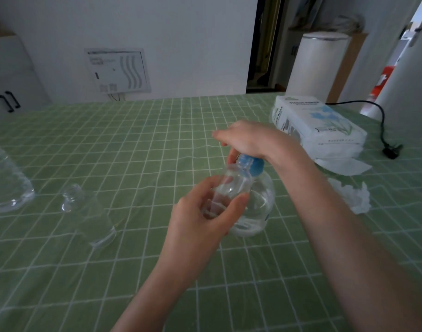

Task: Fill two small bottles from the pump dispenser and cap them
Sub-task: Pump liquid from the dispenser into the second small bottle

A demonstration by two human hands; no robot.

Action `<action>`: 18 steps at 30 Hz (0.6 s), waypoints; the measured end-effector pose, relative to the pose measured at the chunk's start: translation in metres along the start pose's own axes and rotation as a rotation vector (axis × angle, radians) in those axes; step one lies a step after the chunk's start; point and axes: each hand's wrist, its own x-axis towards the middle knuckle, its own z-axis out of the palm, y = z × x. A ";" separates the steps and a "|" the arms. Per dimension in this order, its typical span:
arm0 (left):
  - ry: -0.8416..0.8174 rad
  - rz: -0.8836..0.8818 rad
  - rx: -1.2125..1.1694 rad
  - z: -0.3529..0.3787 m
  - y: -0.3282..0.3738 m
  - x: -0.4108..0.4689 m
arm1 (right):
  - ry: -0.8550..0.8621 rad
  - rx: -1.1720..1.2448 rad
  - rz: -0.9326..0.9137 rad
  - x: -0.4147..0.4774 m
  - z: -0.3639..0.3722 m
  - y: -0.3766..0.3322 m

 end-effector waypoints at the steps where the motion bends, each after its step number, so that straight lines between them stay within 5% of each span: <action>1: 0.000 -0.005 0.000 0.000 0.000 0.000 | 0.003 -0.002 -0.003 0.000 0.000 0.000; 18: 0.000 0.015 0.009 0.000 0.003 0.001 | 0.029 0.015 -0.007 0.001 -0.001 0.000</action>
